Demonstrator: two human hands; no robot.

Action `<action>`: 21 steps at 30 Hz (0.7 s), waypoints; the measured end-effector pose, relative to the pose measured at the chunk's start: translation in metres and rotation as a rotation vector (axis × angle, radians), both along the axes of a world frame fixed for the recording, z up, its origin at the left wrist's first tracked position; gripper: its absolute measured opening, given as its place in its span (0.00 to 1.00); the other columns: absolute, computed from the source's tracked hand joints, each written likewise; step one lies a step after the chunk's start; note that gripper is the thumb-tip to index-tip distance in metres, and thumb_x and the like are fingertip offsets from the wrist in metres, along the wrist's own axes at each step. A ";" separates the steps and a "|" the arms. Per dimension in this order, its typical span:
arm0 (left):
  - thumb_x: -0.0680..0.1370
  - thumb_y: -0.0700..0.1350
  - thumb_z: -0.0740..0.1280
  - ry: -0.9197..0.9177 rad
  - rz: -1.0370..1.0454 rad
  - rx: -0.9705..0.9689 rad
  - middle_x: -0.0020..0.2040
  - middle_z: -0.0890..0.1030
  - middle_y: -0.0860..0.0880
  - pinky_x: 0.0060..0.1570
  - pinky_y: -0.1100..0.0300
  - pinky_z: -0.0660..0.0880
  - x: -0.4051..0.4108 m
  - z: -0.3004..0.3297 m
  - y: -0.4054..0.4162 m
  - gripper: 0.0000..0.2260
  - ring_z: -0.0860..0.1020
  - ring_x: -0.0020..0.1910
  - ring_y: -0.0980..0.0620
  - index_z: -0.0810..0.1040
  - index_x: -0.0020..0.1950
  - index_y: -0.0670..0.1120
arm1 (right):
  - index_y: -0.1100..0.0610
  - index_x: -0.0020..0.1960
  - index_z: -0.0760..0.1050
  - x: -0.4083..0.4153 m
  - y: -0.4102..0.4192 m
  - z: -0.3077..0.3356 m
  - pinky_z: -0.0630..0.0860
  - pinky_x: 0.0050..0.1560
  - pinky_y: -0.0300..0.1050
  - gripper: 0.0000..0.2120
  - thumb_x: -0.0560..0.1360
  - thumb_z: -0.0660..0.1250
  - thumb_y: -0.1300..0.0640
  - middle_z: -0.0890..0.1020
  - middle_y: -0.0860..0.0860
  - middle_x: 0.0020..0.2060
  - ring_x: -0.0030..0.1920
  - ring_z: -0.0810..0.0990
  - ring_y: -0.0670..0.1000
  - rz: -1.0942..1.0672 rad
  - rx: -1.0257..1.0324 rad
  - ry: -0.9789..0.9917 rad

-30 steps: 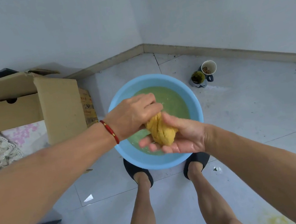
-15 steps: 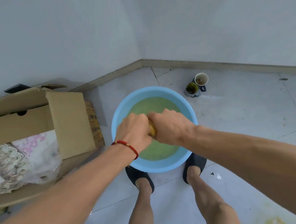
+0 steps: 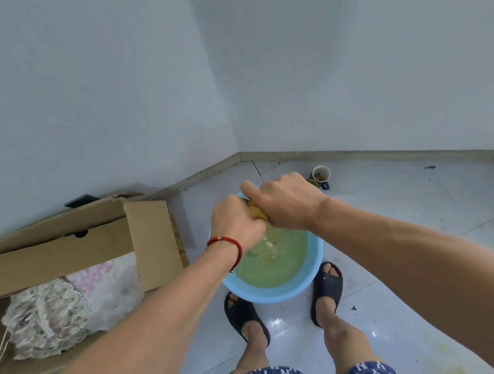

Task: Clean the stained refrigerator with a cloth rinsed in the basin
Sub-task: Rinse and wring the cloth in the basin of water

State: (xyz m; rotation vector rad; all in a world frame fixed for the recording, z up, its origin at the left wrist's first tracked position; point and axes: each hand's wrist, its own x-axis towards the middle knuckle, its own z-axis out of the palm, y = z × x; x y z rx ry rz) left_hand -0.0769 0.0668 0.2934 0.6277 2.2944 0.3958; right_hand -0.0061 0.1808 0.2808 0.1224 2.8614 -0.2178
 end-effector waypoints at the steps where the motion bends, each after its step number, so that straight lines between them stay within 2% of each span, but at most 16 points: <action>1: 0.69 0.35 0.65 -0.002 0.005 0.014 0.27 0.73 0.46 0.22 0.61 0.60 -0.001 0.014 0.000 0.10 0.72 0.29 0.46 0.71 0.28 0.45 | 0.57 0.60 0.64 -0.001 0.001 0.016 0.56 0.28 0.46 0.12 0.77 0.60 0.62 0.78 0.52 0.36 0.35 0.78 0.63 0.006 0.018 0.002; 3: 0.69 0.35 0.66 -0.008 0.020 0.037 0.27 0.75 0.46 0.21 0.62 0.61 -0.004 0.034 -0.001 0.10 0.74 0.29 0.45 0.72 0.28 0.44 | 0.57 0.60 0.65 -0.002 0.002 0.038 0.55 0.27 0.46 0.13 0.76 0.60 0.63 0.70 0.50 0.32 0.28 0.69 0.59 0.016 0.044 0.010; 5: 0.68 0.36 0.66 -0.009 -0.001 0.044 0.28 0.77 0.45 0.23 0.61 0.64 -0.005 0.049 -0.001 0.08 0.76 0.30 0.44 0.74 0.29 0.43 | 0.58 0.60 0.66 -0.002 0.003 0.054 0.55 0.27 0.45 0.13 0.76 0.61 0.63 0.65 0.48 0.30 0.24 0.62 0.55 0.008 0.038 0.038; 9: 0.71 0.36 0.67 -0.019 -0.089 0.061 0.29 0.76 0.47 0.26 0.61 0.67 -0.010 0.086 -0.006 0.07 0.76 0.32 0.47 0.76 0.33 0.43 | 0.59 0.58 0.67 0.003 -0.005 0.091 0.57 0.28 0.46 0.12 0.76 0.62 0.64 0.68 0.48 0.31 0.31 0.68 0.59 -0.073 -0.010 0.091; 11: 0.71 0.36 0.69 -0.059 -0.103 0.098 0.29 0.75 0.50 0.26 0.61 0.67 -0.017 0.105 -0.008 0.07 0.74 0.31 0.48 0.76 0.35 0.45 | 0.57 0.57 0.66 0.005 -0.013 0.104 0.64 0.30 0.48 0.12 0.75 0.64 0.62 0.69 0.48 0.33 0.34 0.74 0.61 -0.191 -0.023 0.103; 12: 0.71 0.36 0.70 -0.107 -0.108 0.111 0.30 0.75 0.50 0.27 0.62 0.68 -0.020 0.111 -0.010 0.05 0.74 0.31 0.50 0.77 0.37 0.44 | 0.57 0.57 0.67 0.006 -0.015 0.105 0.68 0.33 0.50 0.13 0.75 0.65 0.60 0.72 0.49 0.37 0.37 0.78 0.62 -0.262 -0.056 0.098; 14: 0.70 0.38 0.72 -0.184 -0.183 0.156 0.34 0.79 0.51 0.28 0.68 0.69 -0.030 0.125 -0.013 0.06 0.76 0.33 0.52 0.80 0.45 0.45 | 0.56 0.60 0.69 0.007 -0.018 0.112 0.74 0.39 0.53 0.17 0.74 0.70 0.56 0.75 0.52 0.50 0.45 0.81 0.62 -0.412 -0.189 0.071; 16: 0.70 0.44 0.76 -0.337 -0.216 0.203 0.41 0.82 0.51 0.34 0.66 0.75 -0.041 0.134 -0.016 0.13 0.78 0.38 0.53 0.82 0.54 0.48 | 0.55 0.62 0.70 0.010 -0.018 0.122 0.77 0.45 0.55 0.24 0.72 0.76 0.52 0.75 0.52 0.55 0.49 0.80 0.61 -0.509 -0.319 0.025; 18: 0.74 0.49 0.76 -0.474 -0.248 0.262 0.47 0.82 0.51 0.39 0.61 0.79 -0.053 0.143 -0.016 0.15 0.79 0.42 0.55 0.82 0.60 0.52 | 0.53 0.63 0.70 0.015 -0.017 0.132 0.80 0.50 0.56 0.28 0.69 0.80 0.50 0.79 0.51 0.56 0.52 0.81 0.58 -0.602 -0.446 -0.011; 21: 0.77 0.47 0.75 -0.506 -0.324 0.398 0.53 0.83 0.49 0.46 0.58 0.83 -0.064 0.153 -0.011 0.15 0.83 0.48 0.55 0.80 0.63 0.50 | 0.52 0.60 0.73 0.029 -0.016 0.147 0.86 0.42 0.55 0.30 0.65 0.84 0.48 0.83 0.50 0.51 0.46 0.86 0.56 -0.771 -0.743 -0.005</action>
